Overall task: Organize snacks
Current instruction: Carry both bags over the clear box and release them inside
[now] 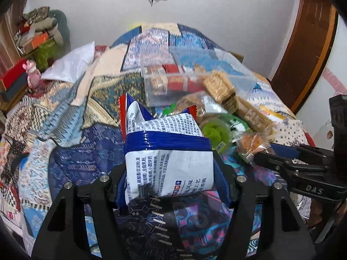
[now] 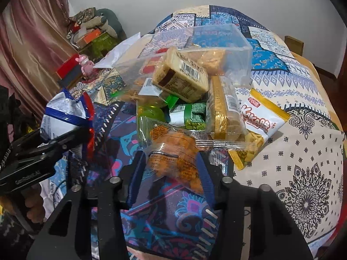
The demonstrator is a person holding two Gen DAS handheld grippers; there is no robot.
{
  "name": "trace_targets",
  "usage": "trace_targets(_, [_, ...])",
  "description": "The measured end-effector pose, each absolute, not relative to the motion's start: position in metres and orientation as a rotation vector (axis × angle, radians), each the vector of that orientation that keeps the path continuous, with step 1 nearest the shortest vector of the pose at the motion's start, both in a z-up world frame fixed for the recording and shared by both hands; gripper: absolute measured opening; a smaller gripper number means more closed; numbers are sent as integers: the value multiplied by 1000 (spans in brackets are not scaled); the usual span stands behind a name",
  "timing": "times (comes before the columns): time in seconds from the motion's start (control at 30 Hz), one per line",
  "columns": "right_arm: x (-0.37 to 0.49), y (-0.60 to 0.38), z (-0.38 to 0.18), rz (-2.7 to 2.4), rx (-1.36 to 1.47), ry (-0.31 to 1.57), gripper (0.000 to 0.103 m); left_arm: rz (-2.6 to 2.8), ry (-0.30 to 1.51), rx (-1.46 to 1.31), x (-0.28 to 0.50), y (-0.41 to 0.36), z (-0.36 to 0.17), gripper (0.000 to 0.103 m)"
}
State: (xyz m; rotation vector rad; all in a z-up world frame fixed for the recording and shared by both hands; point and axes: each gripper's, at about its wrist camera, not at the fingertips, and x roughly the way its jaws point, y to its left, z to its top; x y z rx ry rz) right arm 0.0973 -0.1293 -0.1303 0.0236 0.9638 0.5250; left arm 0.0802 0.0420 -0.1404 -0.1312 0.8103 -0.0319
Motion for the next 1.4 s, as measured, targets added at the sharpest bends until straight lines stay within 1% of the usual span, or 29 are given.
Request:
trace_targets(0.03, [96, -130, -127, 526, 21, 954, 33, -36, 799, -132, 78, 42, -136, 65])
trace_targets(0.13, [94, -129, -117, 544, 16, 933, 23, -47, 775, -141, 73, 41, -125, 65])
trace_targets(0.2, [92, -127, -112, 564, 19, 928, 4, -52, 756, -139, 69, 39, -117, 65])
trace_targets(0.3, [90, -127, -105, 547, 14, 907, 4, -63, 735, -140, 64, 37, -108, 65])
trace_targets(0.4, [91, -131, -108, 544, 29, 947, 5, -69, 726, -146, 61, 38, -103, 65])
trace_targets(0.47, [91, -131, -113, 535, 25, 983, 21, -74, 722, -148, 58, 39, -101, 65])
trace_targets(0.53, [89, -131, -116, 513, 11, 981, 68, -73, 720, -149, 55, 40, -100, 65])
trace_targets(0.57, [86, -130, -117, 510, 7, 969, 75, -72, 720, -151, 54, 40, -101, 65])
trace_targets(0.6, [84, -128, -118, 509, -3, 960, 78, -71, 723, -155, 53, 41, -102, 65])
trace_targets(0.8, [95, -104, -142, 493, -94, 1043, 80, -54, 740, -172, 50, 49, -109, 65])
trace_targets(0.9, [103, -101, -154, 415, -128, 1038, 81, -48, 745, -179, 50, 53, -112, 65])
trace_targets(0.97, [108, -107, -157, 407, -91, 1035, 79, -47, 749, -179, 50, 54, -113, 65])
trace_targets(1.0, [109, -111, -156, 408, -71, 1030, 73, -45, 751, -177, 50, 54, -114, 65])
trace_targets(1.03, [109, -115, -155, 408, -56, 1024, 63, -44, 752, -175, 50, 54, -115, 65])
trace_targets(1.07, [110, -117, -153, 412, -54, 1019, 59, -44, 754, -175, 50, 54, -115, 65])
trace_targets(1.1, [109, -119, -150, 419, -51, 1014, 52, -44, 756, -177, 51, 54, -116, 65])
trace_targets(1.13, [108, -122, -147, 427, -49, 1008, 48, -44, 757, -180, 52, 54, -117, 65])
trace_targets(1.23, [103, -128, -136, 453, -35, 979, 41, -43, 754, -187, 55, 53, -116, 65])
trace_targets(1.33, [94, -130, -125, 485, -8, 961, 38, -43, 748, -188, 57, 53, -114, 65])
trace_targets(1.4, [91, -133, -116, 501, 9, 942, 38, -42, 742, -187, 59, 52, -111, 65])
